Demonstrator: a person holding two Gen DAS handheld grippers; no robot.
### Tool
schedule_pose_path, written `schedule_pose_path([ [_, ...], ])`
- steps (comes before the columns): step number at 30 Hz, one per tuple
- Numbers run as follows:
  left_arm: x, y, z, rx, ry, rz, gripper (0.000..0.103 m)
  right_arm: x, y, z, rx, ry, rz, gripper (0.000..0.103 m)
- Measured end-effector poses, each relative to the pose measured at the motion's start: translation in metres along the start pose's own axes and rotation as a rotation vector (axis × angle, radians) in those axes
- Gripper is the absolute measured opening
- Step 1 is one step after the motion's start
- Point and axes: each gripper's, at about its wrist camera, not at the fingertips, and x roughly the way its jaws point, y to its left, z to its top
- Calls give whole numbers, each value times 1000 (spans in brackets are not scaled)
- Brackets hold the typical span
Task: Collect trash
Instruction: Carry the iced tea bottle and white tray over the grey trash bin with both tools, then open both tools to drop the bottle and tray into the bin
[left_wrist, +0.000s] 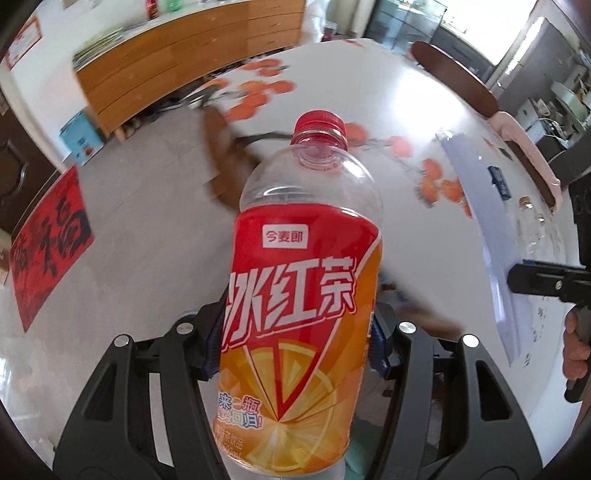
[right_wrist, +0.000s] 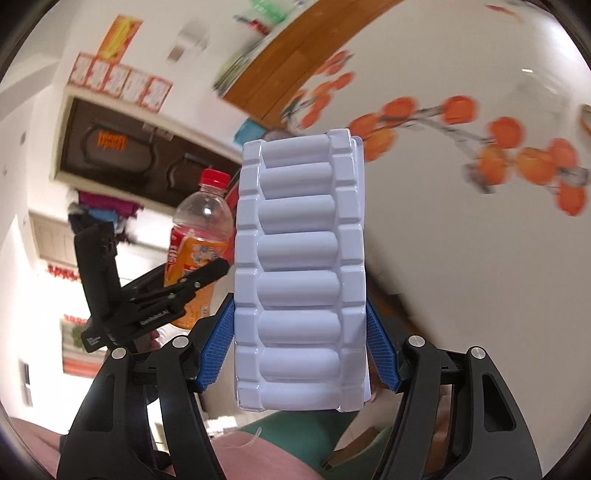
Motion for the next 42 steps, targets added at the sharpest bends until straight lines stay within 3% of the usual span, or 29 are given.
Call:
schedule_pose_path([
  [9, 2, 155, -58, -118, 69, 59, 57, 142, 94, -15, -57, 145, 51, 66],
  [15, 28, 227, -94, -186, 155, 82, 57, 231, 109, -29, -11, 260, 42, 66],
  [22, 99, 289, -148, -286, 300, 42, 57, 327, 76, -53, 41, 411, -29, 66],
  [24, 138, 303, -164, -327, 357, 14, 57, 350, 64, -59, 82, 438, -31, 66],
  [35, 325, 310, -215, -320, 613, -52, 57, 467, -44, -89, 278, 542, -59, 66],
  [42, 418, 309, -214, -279, 707, -60, 61, 513, -85, -96, 314, 568, -76, 66],
])
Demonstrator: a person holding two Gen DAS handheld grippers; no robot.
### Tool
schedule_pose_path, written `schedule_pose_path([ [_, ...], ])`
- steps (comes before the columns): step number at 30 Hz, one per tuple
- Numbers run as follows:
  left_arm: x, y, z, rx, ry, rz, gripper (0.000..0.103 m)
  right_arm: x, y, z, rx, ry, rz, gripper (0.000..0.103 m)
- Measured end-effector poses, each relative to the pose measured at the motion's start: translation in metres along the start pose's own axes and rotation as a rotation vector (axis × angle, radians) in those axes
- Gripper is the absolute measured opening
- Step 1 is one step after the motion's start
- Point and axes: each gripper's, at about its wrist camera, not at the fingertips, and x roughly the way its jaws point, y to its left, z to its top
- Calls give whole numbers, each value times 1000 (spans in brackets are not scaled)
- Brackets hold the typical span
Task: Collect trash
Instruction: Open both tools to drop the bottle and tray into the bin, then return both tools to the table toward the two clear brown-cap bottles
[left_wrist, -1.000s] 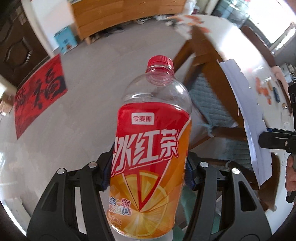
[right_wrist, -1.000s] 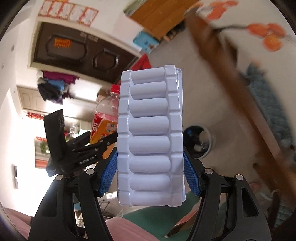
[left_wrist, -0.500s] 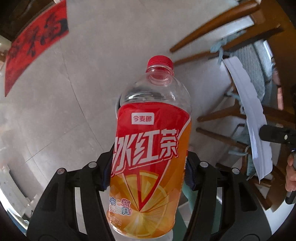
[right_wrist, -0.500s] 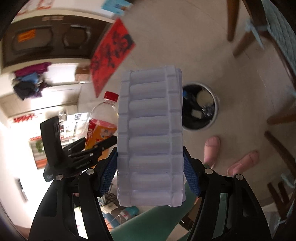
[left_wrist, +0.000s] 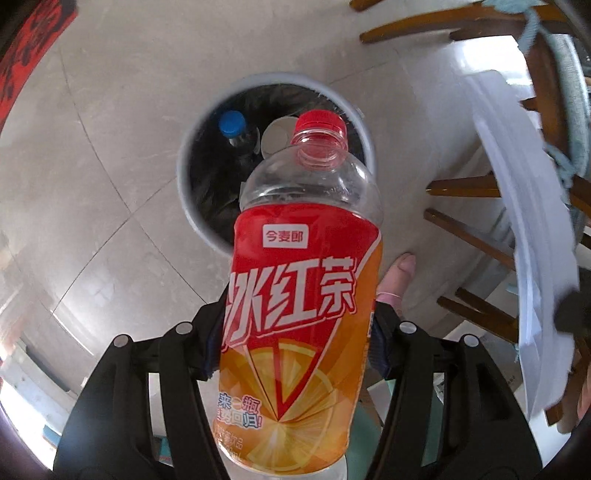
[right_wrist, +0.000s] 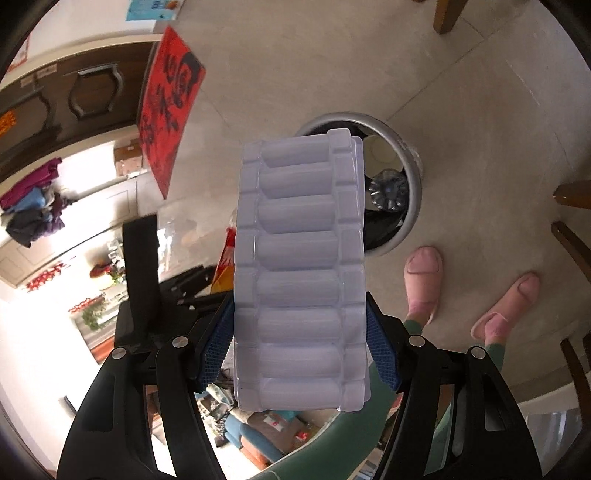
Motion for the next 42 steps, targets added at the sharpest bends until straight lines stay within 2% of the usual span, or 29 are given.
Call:
schedule_pose_path([
  [5, 28, -7, 19, -10, 25, -6, 69, 4, -21, 15, 24, -17, 20, 66],
  [9, 23, -10, 25, -9, 12, 18, 71, 1, -24, 21, 21, -22, 29, 66],
  [14, 11, -12, 15, -20, -15, -13, 71, 6, -24, 24, 16, -8, 40, 67],
  [20, 20, 3, 7, -47, -4, 32, 71, 37, -27, 32, 23, 35, 68, 70],
  [24, 35, 22, 0, -78, 16, 54, 78, 63, -30, 38, 37, 69, 37, 74],
  [29, 42, 35, -13, -93, 21, 80, 78, 85, -31, 37, 51, 100, 12, 77],
  [34, 45, 46, -23, -116, 20, 64, 78, 86, -27, 29, 44, 106, 8, 77],
  [42, 23, 51, -31, -136, -33, 48, 78, 79, -12, 25, 21, 86, 24, 79],
])
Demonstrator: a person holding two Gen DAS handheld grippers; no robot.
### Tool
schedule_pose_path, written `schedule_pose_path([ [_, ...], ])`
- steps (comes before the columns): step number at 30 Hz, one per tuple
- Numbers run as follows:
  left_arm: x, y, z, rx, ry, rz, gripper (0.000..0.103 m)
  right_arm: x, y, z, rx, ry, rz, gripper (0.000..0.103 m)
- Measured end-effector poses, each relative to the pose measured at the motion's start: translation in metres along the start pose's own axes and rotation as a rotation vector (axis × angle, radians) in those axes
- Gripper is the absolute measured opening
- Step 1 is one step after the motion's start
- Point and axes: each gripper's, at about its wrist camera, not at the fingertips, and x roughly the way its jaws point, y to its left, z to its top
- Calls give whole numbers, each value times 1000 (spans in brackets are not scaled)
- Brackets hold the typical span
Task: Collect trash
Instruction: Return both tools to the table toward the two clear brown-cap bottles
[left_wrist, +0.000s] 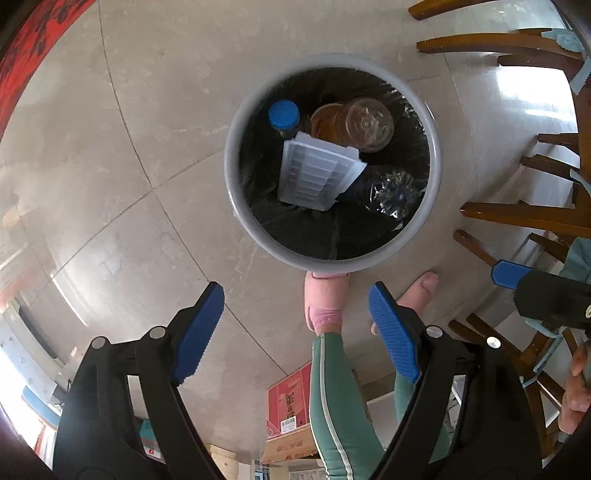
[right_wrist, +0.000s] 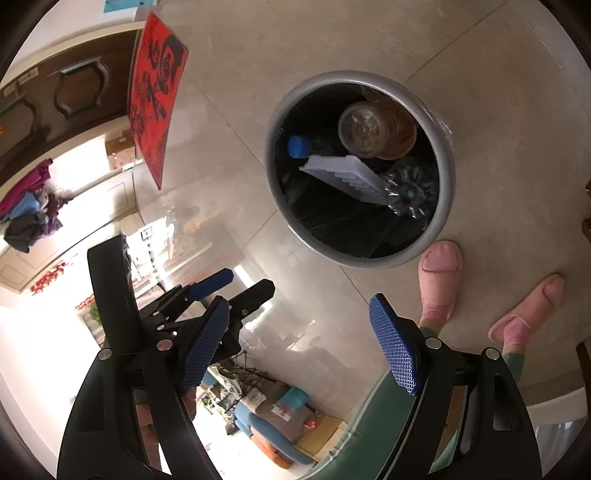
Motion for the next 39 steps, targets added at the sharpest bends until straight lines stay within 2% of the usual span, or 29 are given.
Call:
schedule_pose_path([
  [6, -34, -3, -16, -6, -38, -15, 78, -23, 31, -23, -53, 1, -2, 79],
  [9, -80, -4, -36, -8, -96, -28, 78, -58, 64, -52, -112, -30, 6, 79],
  [13, -178, -10, -72, 24, -220, 3, 78, -117, 122, -102, -230, -88, 27, 79],
  [17, -286, -25, -102, 79, -372, 38, 78, -205, 182, -168, -358, -202, 92, 79],
  [20, -368, -59, -124, 168, -514, 59, 83, -285, 209, -211, -431, -354, 132, 79],
  [22, -417, -93, -133, 257, -607, 50, 88, -338, 210, -233, -444, -468, 154, 79],
  [24, -455, -132, -137, 344, -679, 40, 88, -399, 199, -258, -418, -612, 161, 79],
  [26, -488, -186, -141, 463, -734, 6, 88, -448, 180, -279, -385, -730, 164, 80],
  [28, -501, -232, -143, 540, -748, -7, 88, -494, 147, -302, -321, -843, 175, 83],
  [31, -510, -302, -150, 665, -753, -16, 88, -544, 92, -333, -239, -963, 147, 83],
  [34, -501, -378, -164, 778, -759, -7, 88, -579, 30, -354, -137, -1028, 127, 83],
  [36, -496, -427, -165, 826, -739, -38, 88, -596, -7, -365, -89, -1054, 119, 84],
  [39, -485, -492, -163, 846, -712, -51, 88, -626, -59, -378, -35, -1069, 82, 84],
])
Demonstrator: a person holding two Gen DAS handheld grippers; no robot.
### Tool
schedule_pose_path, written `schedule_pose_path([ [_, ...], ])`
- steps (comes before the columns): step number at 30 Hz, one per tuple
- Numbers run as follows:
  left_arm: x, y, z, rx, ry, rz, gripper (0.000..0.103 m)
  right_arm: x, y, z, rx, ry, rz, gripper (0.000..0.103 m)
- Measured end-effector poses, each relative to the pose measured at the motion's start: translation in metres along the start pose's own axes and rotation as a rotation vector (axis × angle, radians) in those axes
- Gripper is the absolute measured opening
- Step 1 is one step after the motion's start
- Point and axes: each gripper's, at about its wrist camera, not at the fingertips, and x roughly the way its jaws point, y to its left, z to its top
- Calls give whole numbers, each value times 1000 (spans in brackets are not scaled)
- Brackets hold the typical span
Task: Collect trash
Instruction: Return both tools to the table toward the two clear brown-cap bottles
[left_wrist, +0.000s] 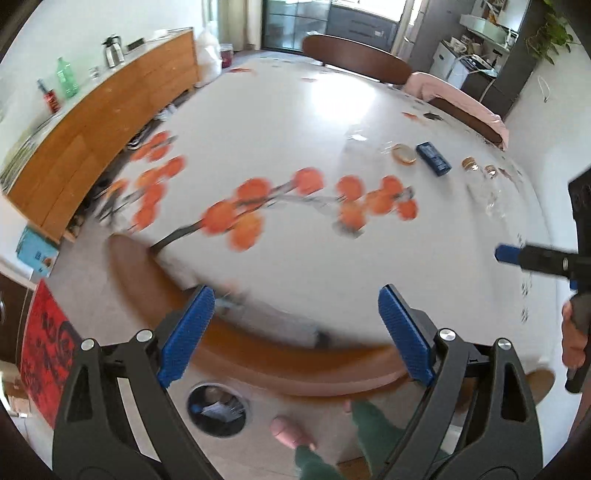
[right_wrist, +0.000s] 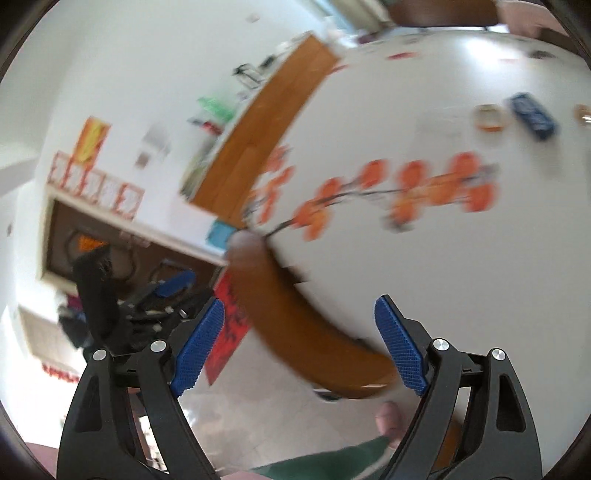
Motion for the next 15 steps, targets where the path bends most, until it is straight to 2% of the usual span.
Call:
schedule_pose_path([
  [8, 58, -118, 74, 55, 64, -102, 88, -90, -140, 43, 94, -105, -173, 84],
  [15, 119, -228, 117, 144, 139, -188, 88, -149, -248, 66, 227, -182, -283, 84],
])
